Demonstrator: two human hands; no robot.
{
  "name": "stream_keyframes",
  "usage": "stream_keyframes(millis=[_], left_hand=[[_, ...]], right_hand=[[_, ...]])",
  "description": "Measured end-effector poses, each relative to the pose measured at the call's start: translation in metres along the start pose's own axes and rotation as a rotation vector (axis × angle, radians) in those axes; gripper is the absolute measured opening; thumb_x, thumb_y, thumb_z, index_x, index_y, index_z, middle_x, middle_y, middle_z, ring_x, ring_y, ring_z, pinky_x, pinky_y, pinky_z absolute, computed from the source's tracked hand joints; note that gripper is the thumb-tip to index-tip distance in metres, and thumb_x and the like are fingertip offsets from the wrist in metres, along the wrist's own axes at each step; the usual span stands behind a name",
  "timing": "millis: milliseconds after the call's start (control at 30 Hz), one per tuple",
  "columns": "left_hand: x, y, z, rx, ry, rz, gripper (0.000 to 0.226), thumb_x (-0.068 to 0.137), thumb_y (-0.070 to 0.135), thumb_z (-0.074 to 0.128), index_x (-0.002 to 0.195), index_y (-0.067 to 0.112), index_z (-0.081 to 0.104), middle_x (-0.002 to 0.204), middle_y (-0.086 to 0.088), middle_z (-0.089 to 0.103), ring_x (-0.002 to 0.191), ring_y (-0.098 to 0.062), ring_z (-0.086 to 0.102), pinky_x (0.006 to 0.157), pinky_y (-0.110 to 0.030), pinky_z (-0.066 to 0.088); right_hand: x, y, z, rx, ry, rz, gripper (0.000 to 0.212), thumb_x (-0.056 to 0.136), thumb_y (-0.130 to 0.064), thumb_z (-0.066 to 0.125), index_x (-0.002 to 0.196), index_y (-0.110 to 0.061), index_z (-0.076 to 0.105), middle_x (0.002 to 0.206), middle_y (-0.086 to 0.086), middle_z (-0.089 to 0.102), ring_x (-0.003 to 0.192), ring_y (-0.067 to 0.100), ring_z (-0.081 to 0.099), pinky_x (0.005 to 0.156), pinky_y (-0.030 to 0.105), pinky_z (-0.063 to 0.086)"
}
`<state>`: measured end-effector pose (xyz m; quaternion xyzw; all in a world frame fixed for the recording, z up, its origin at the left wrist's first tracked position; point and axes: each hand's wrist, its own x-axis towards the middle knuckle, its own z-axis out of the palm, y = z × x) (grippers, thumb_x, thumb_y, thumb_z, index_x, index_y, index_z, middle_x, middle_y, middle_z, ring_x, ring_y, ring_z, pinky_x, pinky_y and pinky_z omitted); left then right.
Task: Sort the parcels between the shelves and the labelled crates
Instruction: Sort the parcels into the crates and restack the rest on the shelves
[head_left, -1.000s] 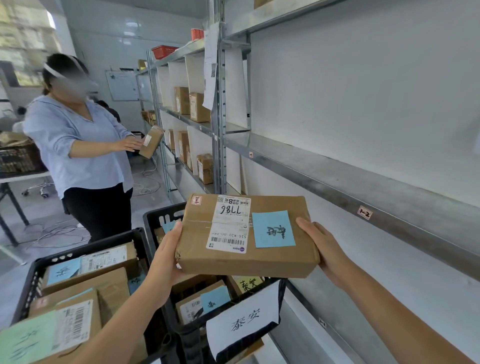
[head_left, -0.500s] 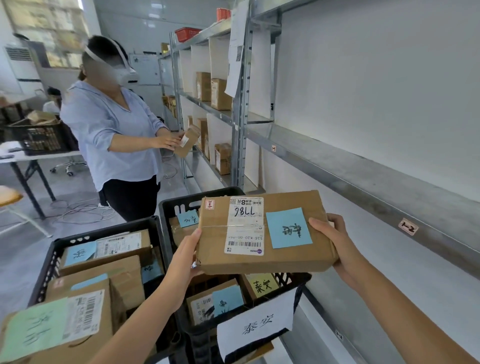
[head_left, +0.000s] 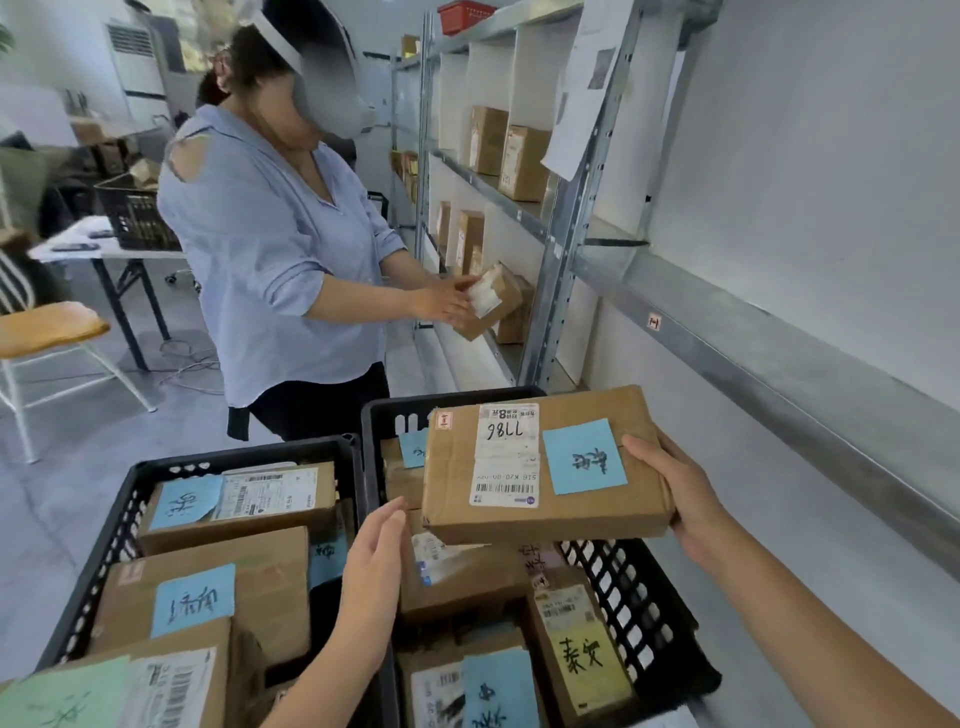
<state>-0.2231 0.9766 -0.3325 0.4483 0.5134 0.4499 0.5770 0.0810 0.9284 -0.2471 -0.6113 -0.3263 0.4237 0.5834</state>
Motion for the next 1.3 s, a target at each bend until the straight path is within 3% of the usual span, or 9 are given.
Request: stream_keyframes(millis=[167, 367, 600, 767, 867, 1000, 1133, 1200, 1300], left_hand=[[0.023, 0.005, 0.009, 0.045, 0.021, -0.007, 0.031, 0.105, 0.031, 0.043, 0.133, 0.031, 0.056, 0.125, 0.012, 0.062, 0.118, -0.008, 0.054, 0.101, -0.031, 0.043], [0.041, 0.008, 0.018, -0.003, 0.049, -0.045, 0.035, 0.103, 0.021, 0.047, 0.136, 0.031, 0.052, 0.117, 0.022, 0.06, 0.104, 0.008, 0.055, 0.078, -0.012, 0.04], [0.082, 0.015, 0.036, 0.129, 0.162, -0.072, 0.04, 0.099, 0.016, 0.05, 0.114, 0.053, 0.047, 0.109, 0.026, 0.062, 0.103, 0.007, 0.058, 0.091, -0.023, 0.046], [0.106, 0.008, 0.043, 0.337, 0.177, -0.098, 0.044, 0.097, 0.017, 0.052, 0.137, 0.034, 0.048, 0.119, 0.012, 0.065, 0.111, -0.007, 0.06, 0.095, -0.029, 0.047], [0.111, 0.004, 0.048, 0.422, 0.167, -0.072, 0.038, 0.099, 0.018, 0.051, 0.132, 0.037, 0.048, 0.114, 0.018, 0.063, 0.109, -0.005, 0.058, 0.087, -0.022, 0.045], [0.112, 0.006, 0.051, 0.496, 0.181, -0.057, 0.028, 0.102, 0.023, 0.048, 0.122, 0.043, 0.046, 0.107, 0.022, 0.06, 0.099, 0.003, 0.056, 0.075, -0.015, 0.041], [0.108, 0.013, 0.047, 0.583, 0.153, -0.074, 0.027, 0.097, 0.016, 0.051, 0.117, 0.035, 0.051, 0.098, 0.012, 0.065, 0.09, -0.002, 0.061, 0.066, -0.015, 0.043], [0.108, 0.02, 0.044, 0.642, 0.148, -0.094, 0.027, 0.096, 0.017, 0.052, 0.122, 0.024, 0.055, 0.101, 0.007, 0.067, 0.09, -0.008, 0.063, 0.073, -0.024, 0.05], [0.112, 0.034, 0.044, 0.69, 0.177, -0.029, 0.045, 0.099, 0.018, 0.051, 0.143, 0.014, 0.044, 0.127, 0.0, 0.059, 0.107, -0.012, 0.056, 0.095, -0.03, 0.047]], right_hand=[[0.05, 0.023, 0.024, 0.047, -0.018, 0.11, 0.056, 0.076, -0.045, 0.073, 0.127, -0.024, 0.065, 0.11, 0.008, 0.076, 0.098, 0.026, 0.074, 0.074, 0.034, 0.055], [0.103, 0.04, 0.041, 0.079, -0.061, 0.208, 0.05, 0.079, -0.04, 0.074, 0.125, -0.023, 0.067, 0.109, 0.01, 0.076, 0.095, 0.027, 0.074, 0.07, 0.034, 0.056], [0.17, 0.062, 0.066, 0.098, -0.109, 0.238, 0.045, 0.084, -0.039, 0.073, 0.125, -0.023, 0.065, 0.106, 0.01, 0.076, 0.095, 0.029, 0.074, 0.07, 0.035, 0.057], [0.206, 0.079, 0.067, 0.042, -0.13, 0.258, 0.047, 0.085, -0.043, 0.072, 0.128, -0.026, 0.064, 0.104, 0.007, 0.077, 0.093, 0.026, 0.075, 0.068, 0.034, 0.058], [0.212, 0.087, 0.069, -0.018, -0.104, 0.228, 0.041, 0.089, -0.046, 0.068, 0.127, -0.031, 0.064, 0.096, -0.002, 0.078, 0.086, 0.016, 0.076, 0.064, 0.029, 0.057], [0.209, 0.097, 0.07, -0.171, -0.095, 0.149, 0.04, 0.097, -0.053, 0.053, 0.133, -0.038, 0.055, 0.092, -0.013, 0.076, 0.082, 0.006, 0.072, 0.06, 0.018, 0.053], [0.205, 0.098, 0.073, -0.479, -0.084, 0.08, 0.049, 0.1, -0.054, 0.043, 0.132, -0.018, 0.053, 0.096, -0.008, 0.065, 0.082, 0.005, 0.061, 0.059, 0.023, 0.047], [0.201, 0.092, 0.076, -0.677, -0.049, -0.005, 0.049, 0.102, -0.048, 0.041, 0.133, -0.011, 0.048, 0.103, 0.001, 0.066, 0.079, 0.009, 0.062, 0.059, 0.03, 0.054], [0.193, 0.079, 0.082, -0.831, 0.004, -0.245, 0.047, 0.103, -0.031, 0.047, 0.144, -0.011, 0.036, 0.133, 0.009, 0.053, 0.106, 0.022, 0.063, 0.074, 0.037, 0.06]])
